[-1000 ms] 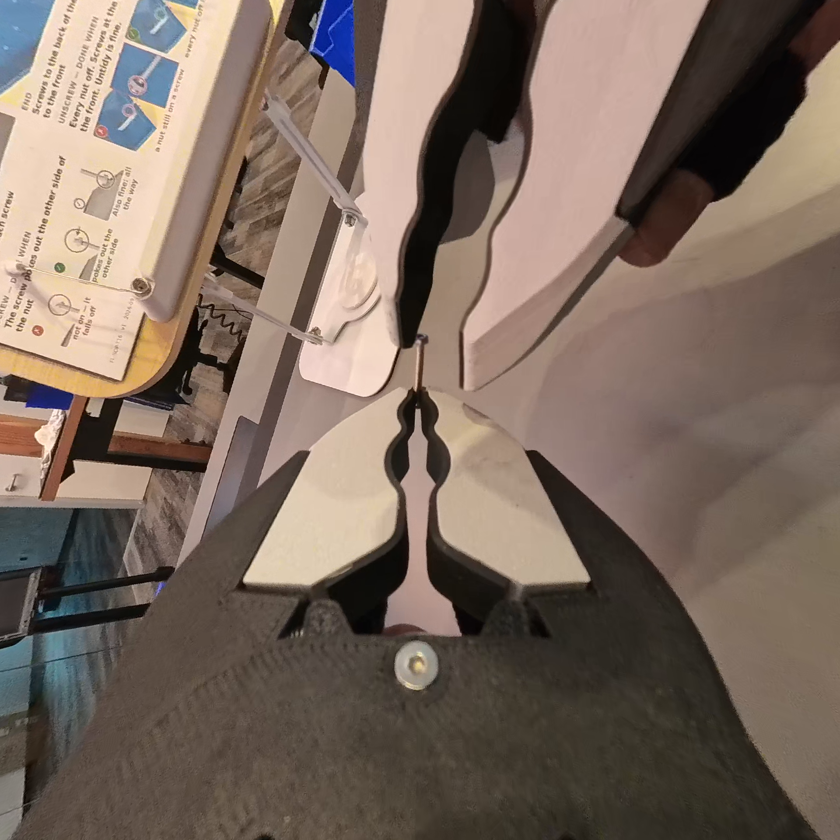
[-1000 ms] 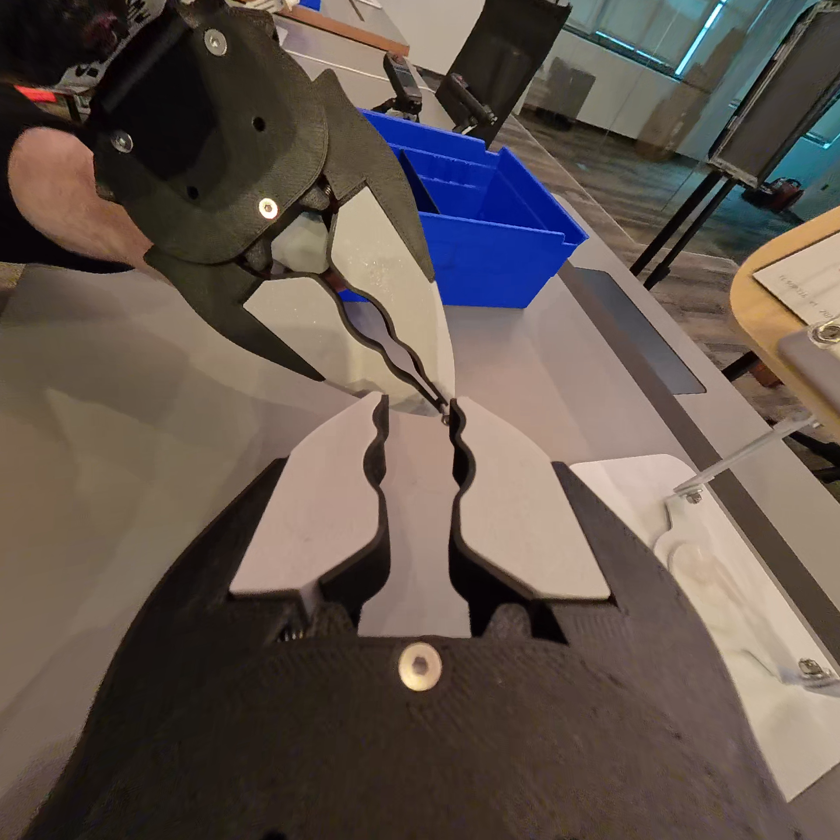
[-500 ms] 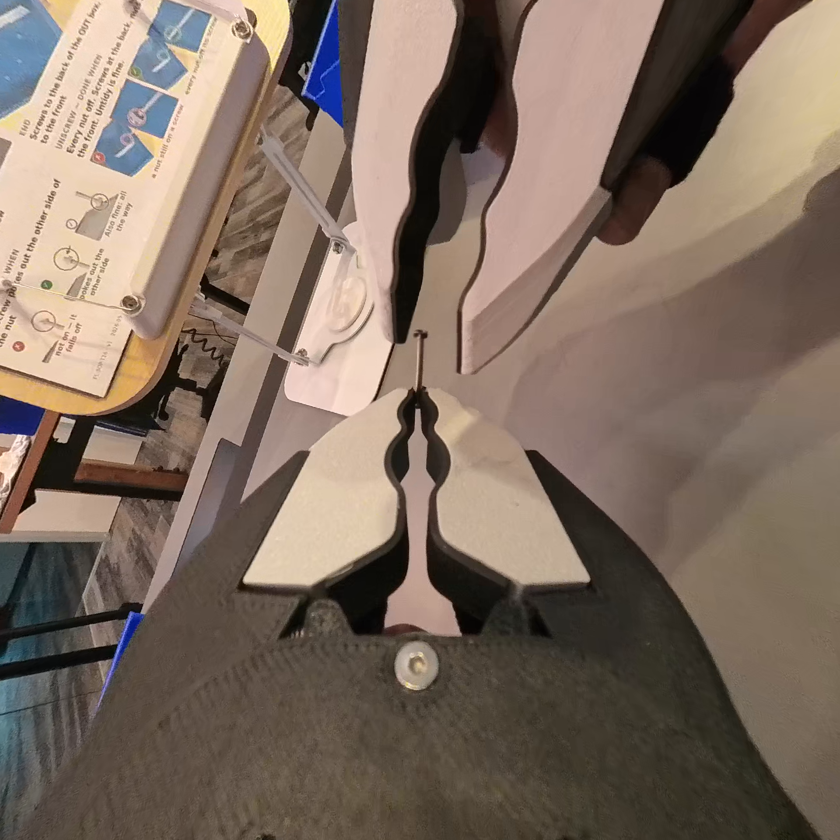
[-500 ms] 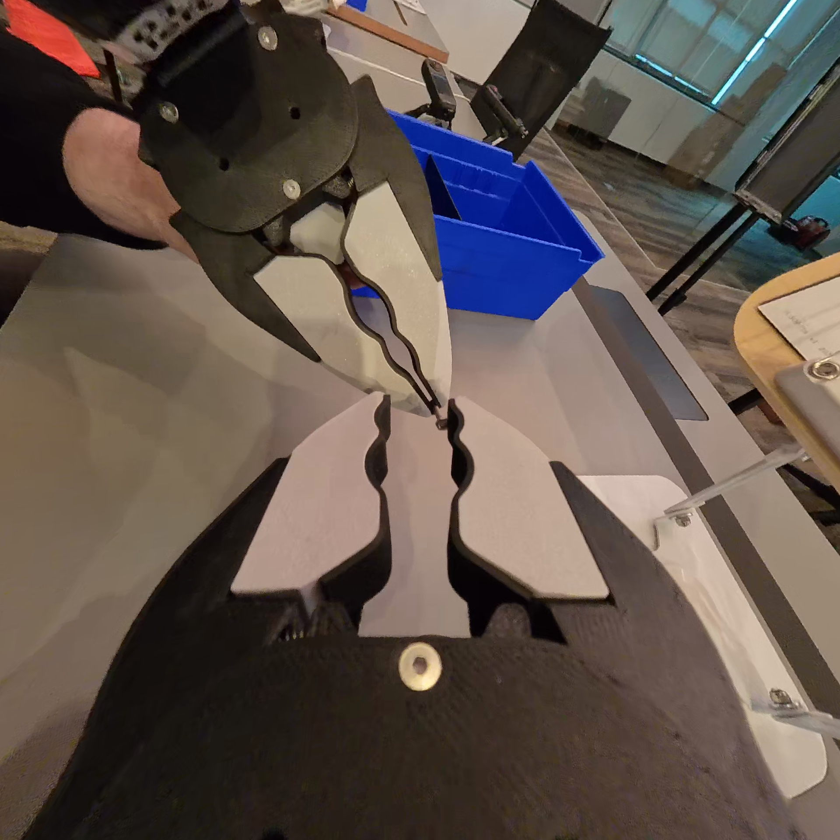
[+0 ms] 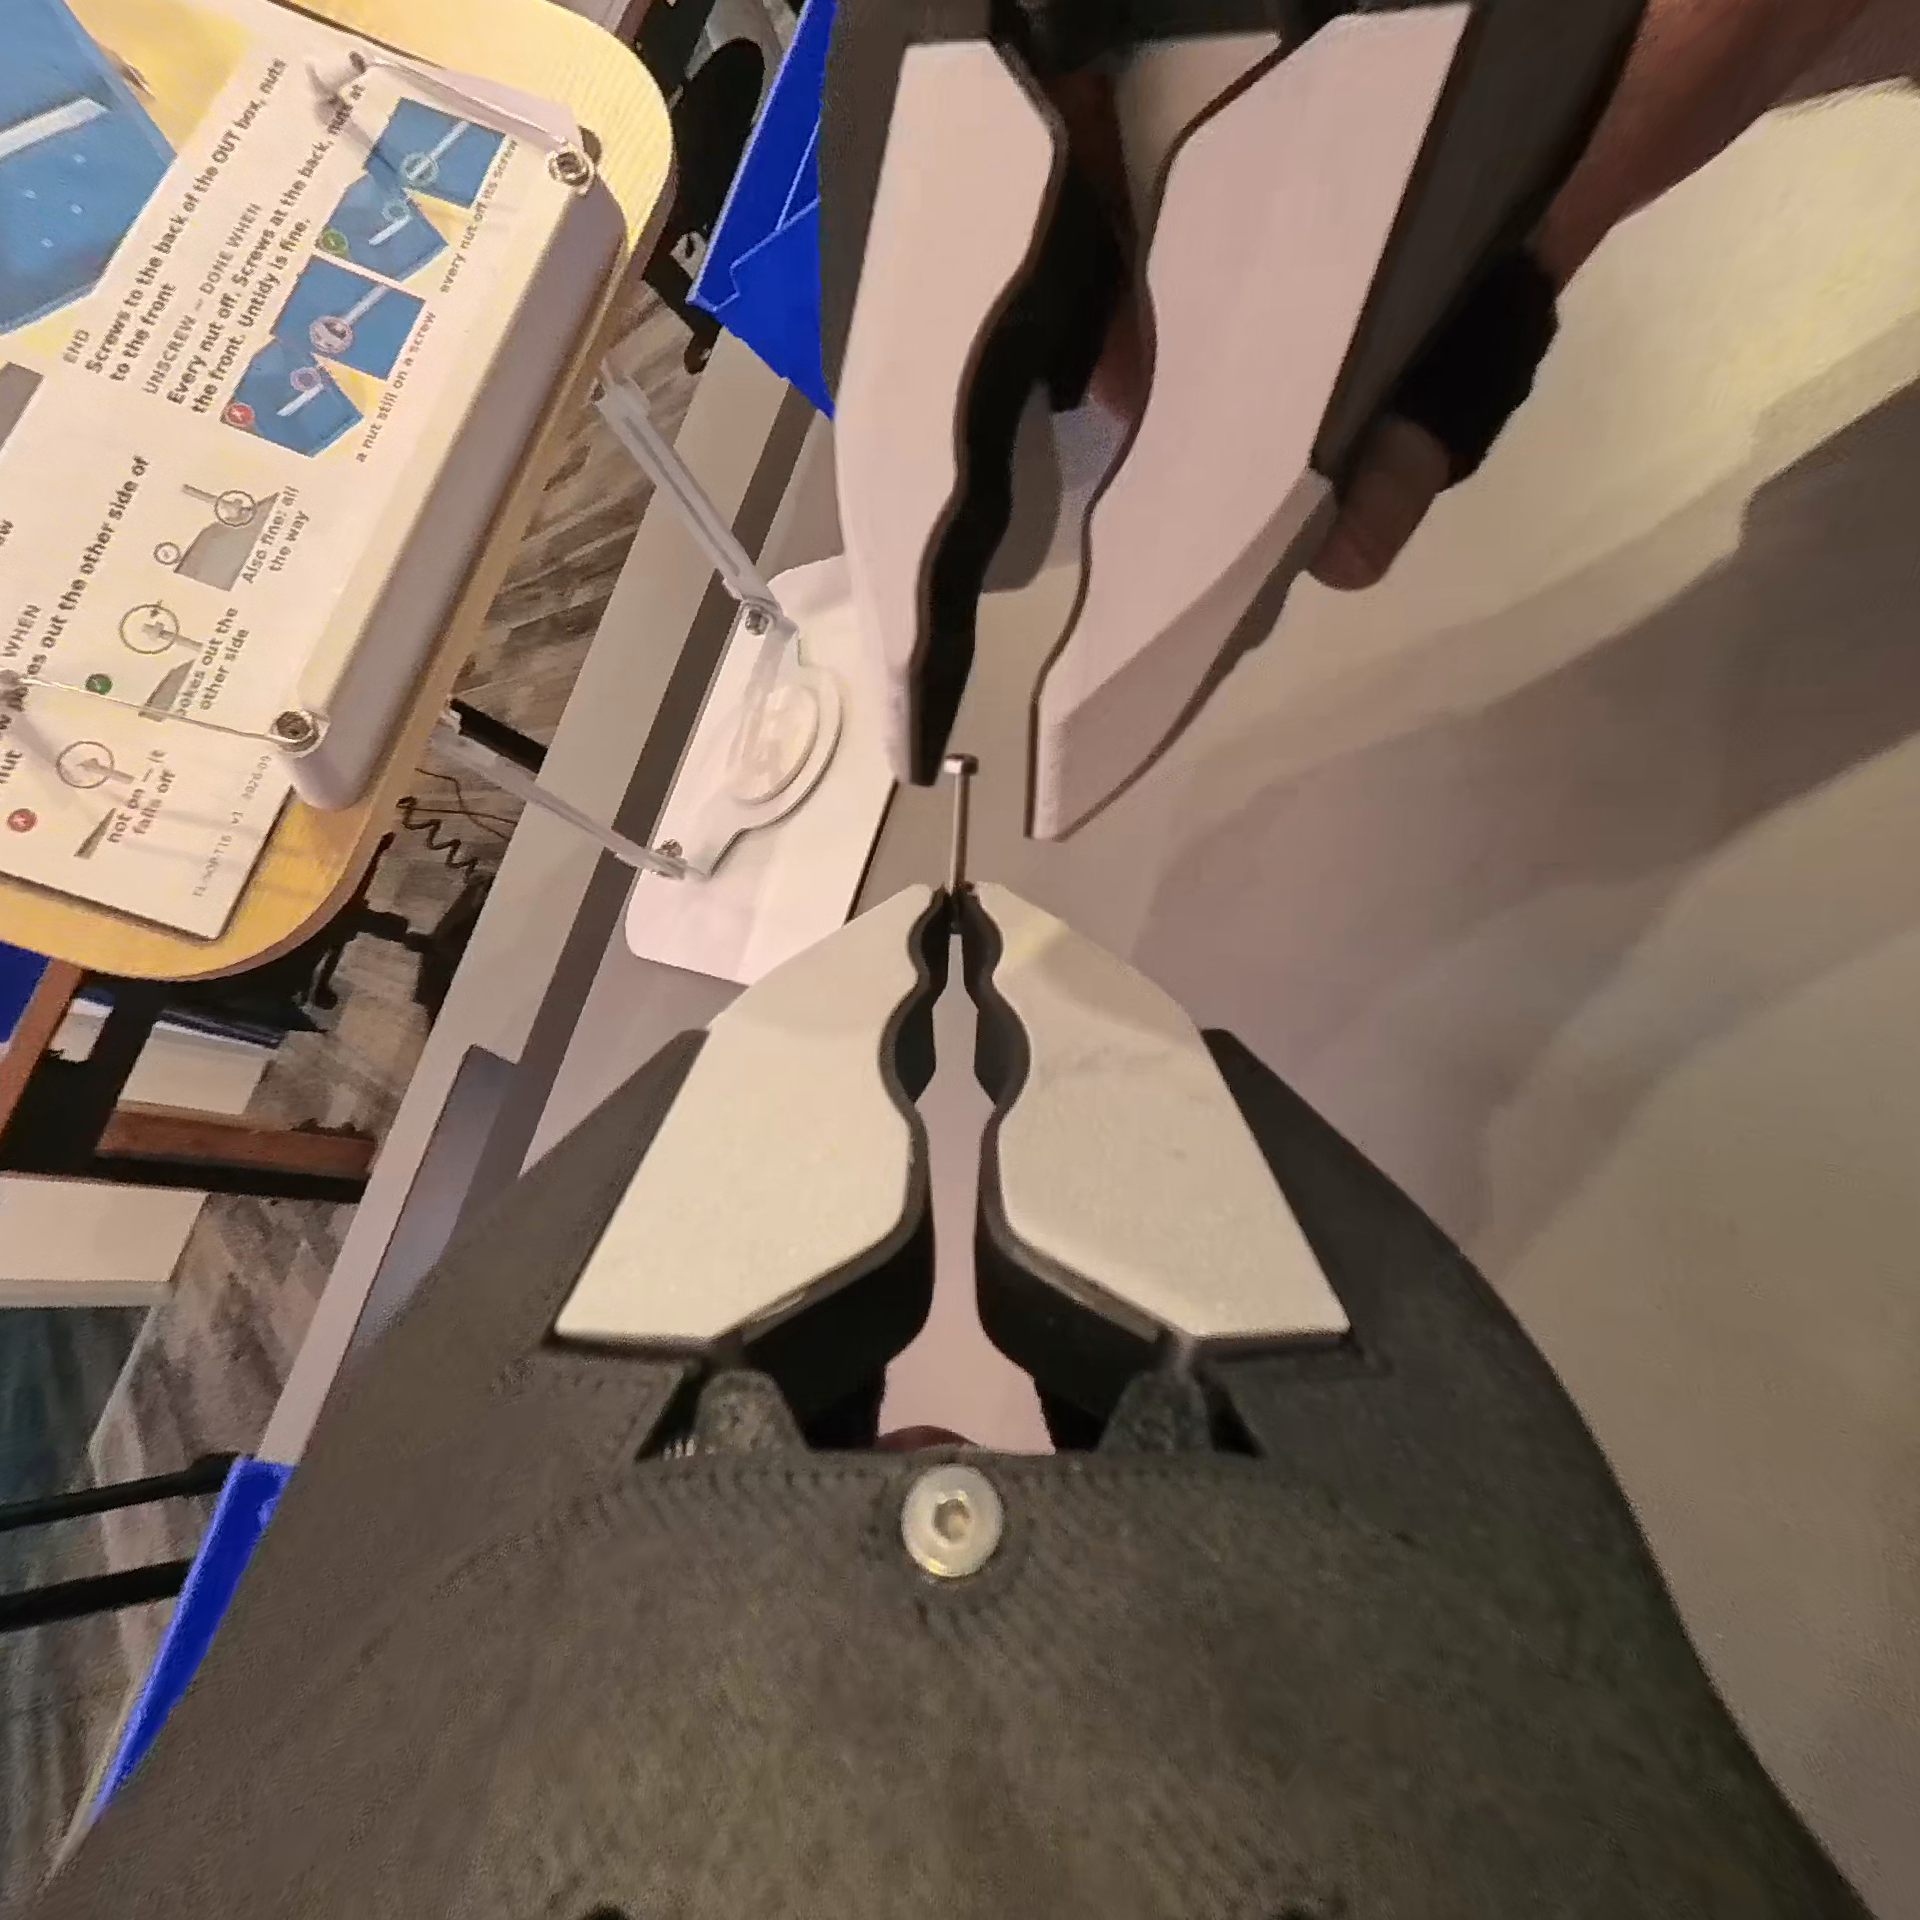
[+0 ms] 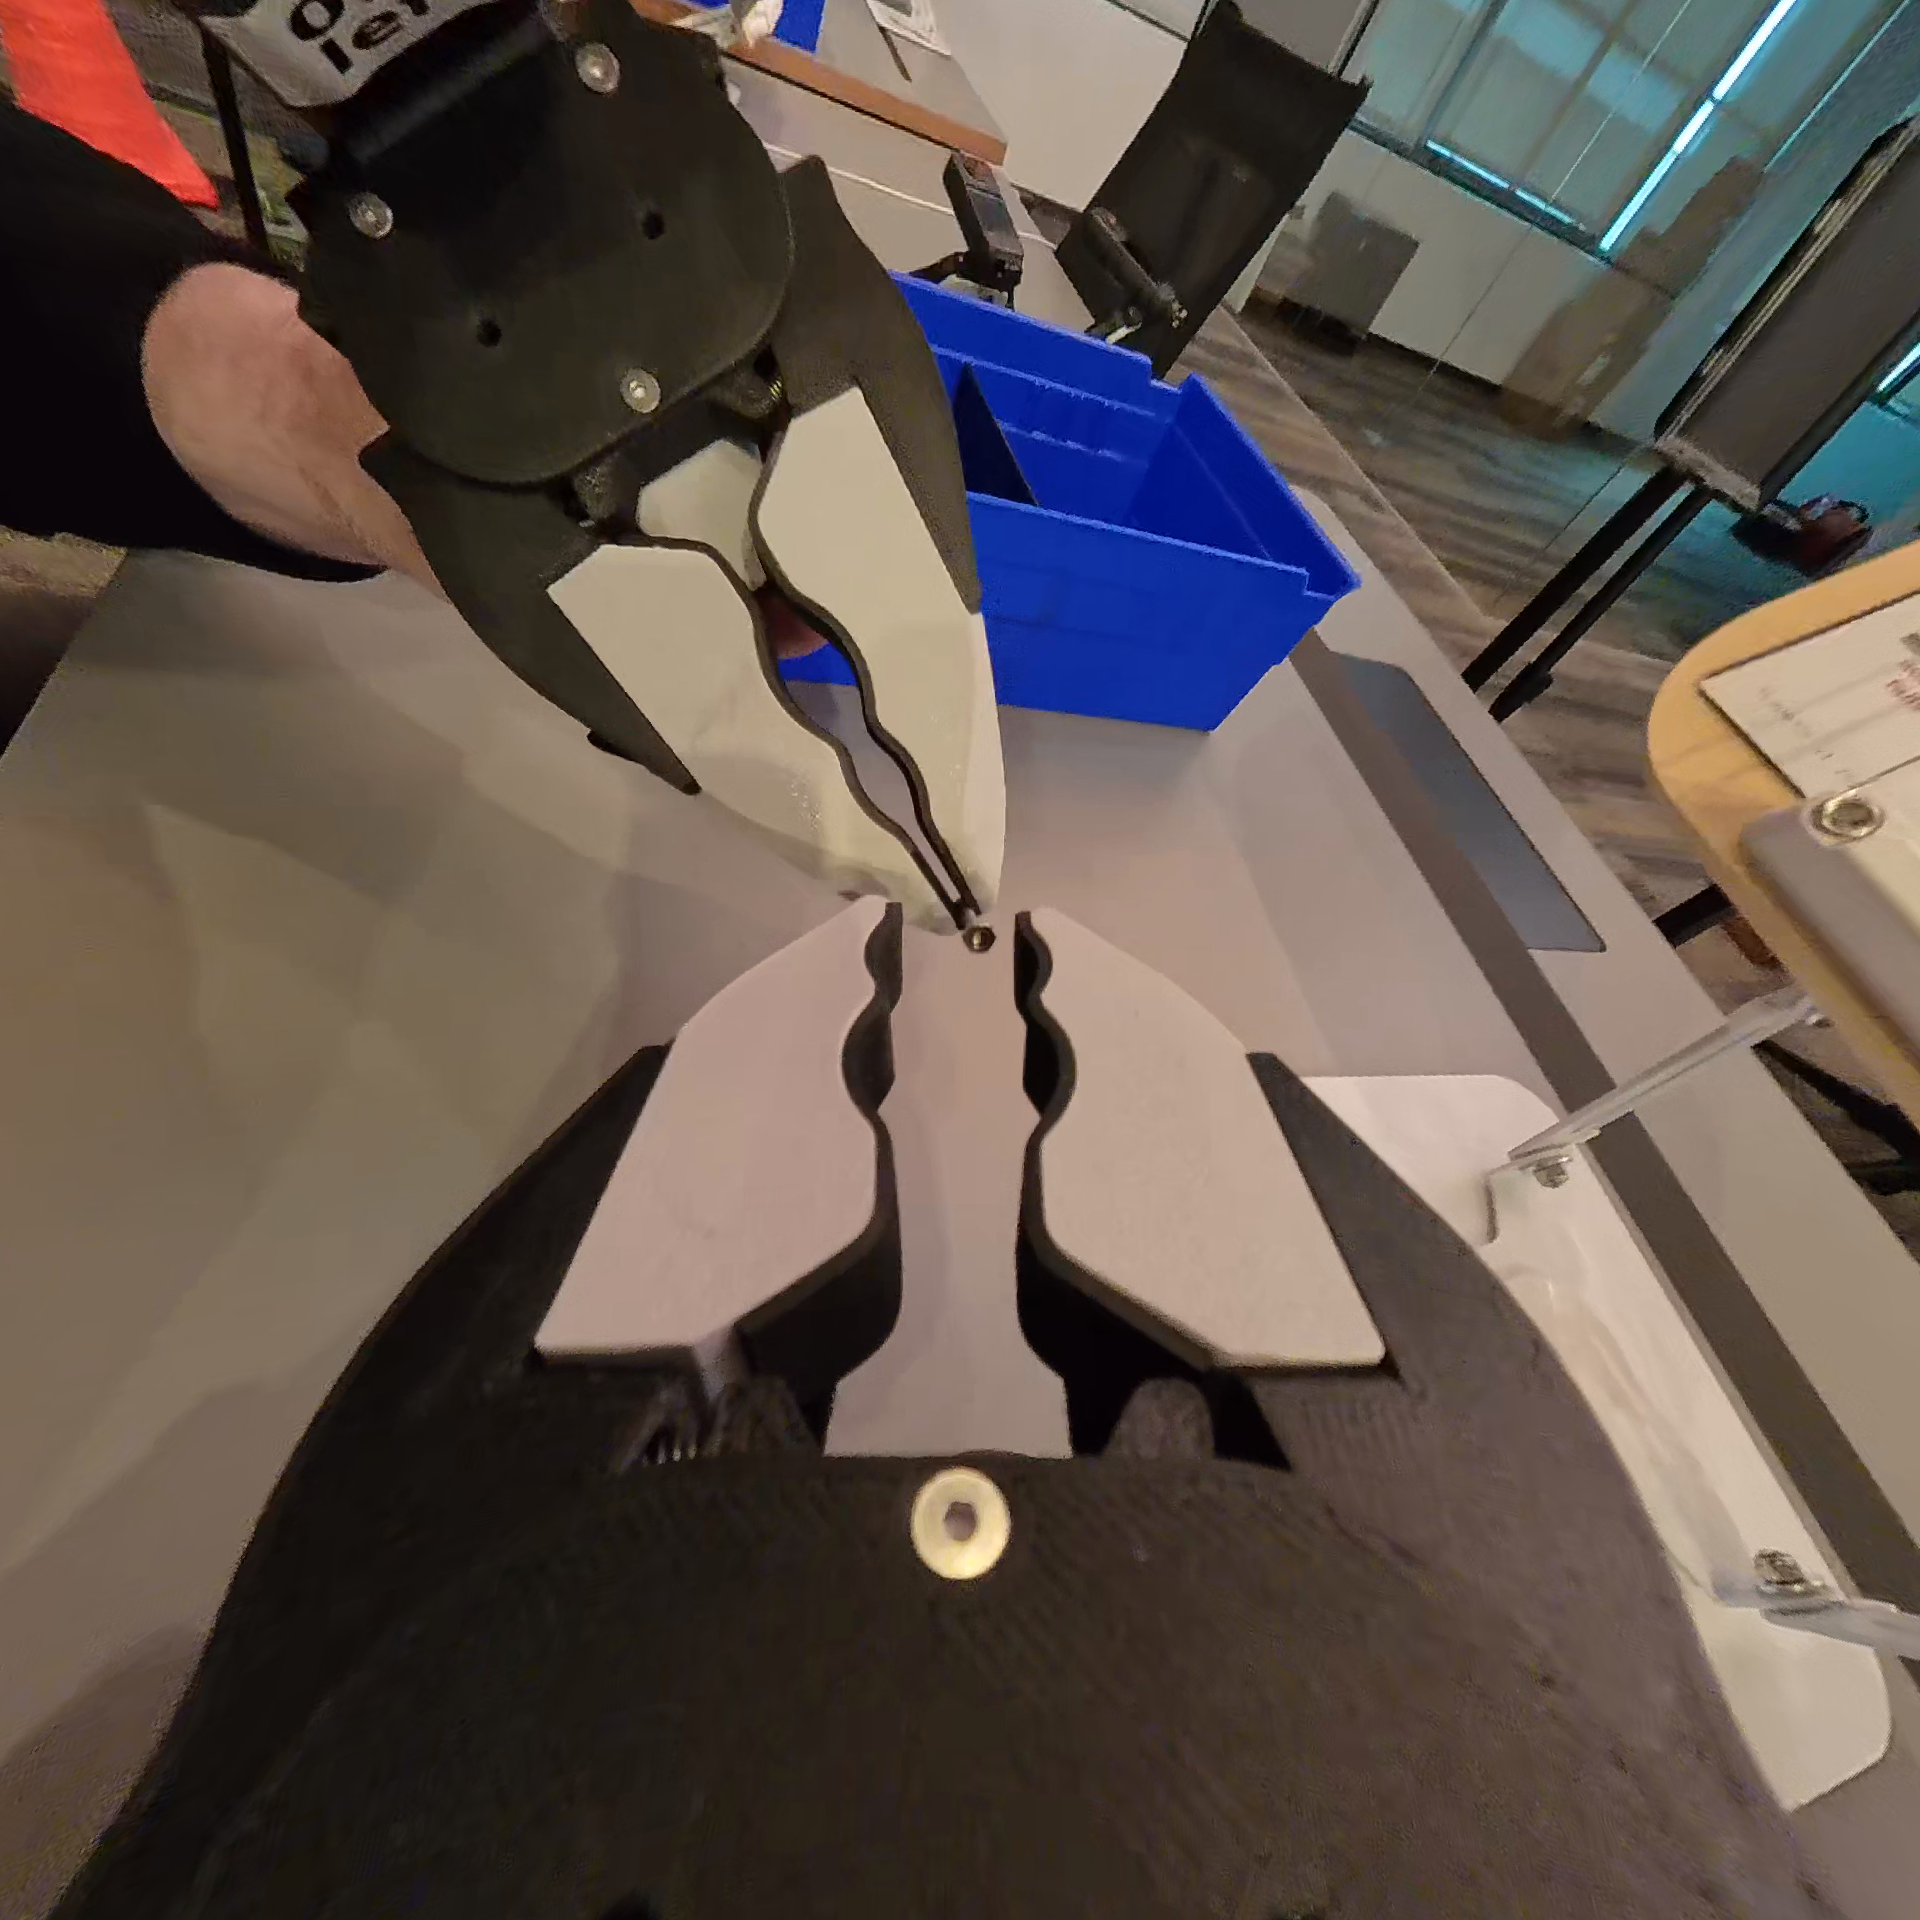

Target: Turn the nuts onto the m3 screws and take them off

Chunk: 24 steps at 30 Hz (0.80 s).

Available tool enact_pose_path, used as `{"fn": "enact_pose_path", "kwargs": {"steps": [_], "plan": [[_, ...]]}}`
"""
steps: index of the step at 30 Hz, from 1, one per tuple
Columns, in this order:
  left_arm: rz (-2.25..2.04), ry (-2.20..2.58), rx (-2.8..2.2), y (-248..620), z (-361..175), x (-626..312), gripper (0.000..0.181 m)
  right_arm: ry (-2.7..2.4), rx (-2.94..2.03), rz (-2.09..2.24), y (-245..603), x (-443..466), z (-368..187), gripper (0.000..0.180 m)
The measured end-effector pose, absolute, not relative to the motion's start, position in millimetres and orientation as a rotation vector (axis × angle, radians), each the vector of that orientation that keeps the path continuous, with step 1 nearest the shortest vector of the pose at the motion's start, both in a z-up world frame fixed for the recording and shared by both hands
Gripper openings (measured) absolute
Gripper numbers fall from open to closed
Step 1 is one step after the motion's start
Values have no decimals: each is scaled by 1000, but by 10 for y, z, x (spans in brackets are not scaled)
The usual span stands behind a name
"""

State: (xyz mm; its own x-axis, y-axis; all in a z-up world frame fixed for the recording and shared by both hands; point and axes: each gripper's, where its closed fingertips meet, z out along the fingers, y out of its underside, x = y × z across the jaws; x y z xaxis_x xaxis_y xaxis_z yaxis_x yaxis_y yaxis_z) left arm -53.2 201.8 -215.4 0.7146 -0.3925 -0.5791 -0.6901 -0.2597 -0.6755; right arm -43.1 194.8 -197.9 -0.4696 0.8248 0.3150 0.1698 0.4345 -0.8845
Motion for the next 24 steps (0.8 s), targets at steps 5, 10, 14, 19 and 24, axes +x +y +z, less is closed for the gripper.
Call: {"fn": "enact_pose_path", "kwargs": {"steps": [5,10,14,19,24], "plan": [[357,824,-1890,2017,-2152,-543,2,-1941,-839,1039,1914,-435,-2042,21],[332,813,-1882,2009,-2159,-522,2,-1976,-885,1046,1936,-390,-2103,15],[316,808,-1875,2019,-2137,-525,2,-1928,-891,1097,1956,-401,-2046,15],[334,835,-1881,2022,-2145,-517,2,-1916,-887,1122,1957,-419,-2027,10],[363,869,-1885,2020,-2172,-500,2,-1901,-934,1121,2003,-444,-2030,20]]}}
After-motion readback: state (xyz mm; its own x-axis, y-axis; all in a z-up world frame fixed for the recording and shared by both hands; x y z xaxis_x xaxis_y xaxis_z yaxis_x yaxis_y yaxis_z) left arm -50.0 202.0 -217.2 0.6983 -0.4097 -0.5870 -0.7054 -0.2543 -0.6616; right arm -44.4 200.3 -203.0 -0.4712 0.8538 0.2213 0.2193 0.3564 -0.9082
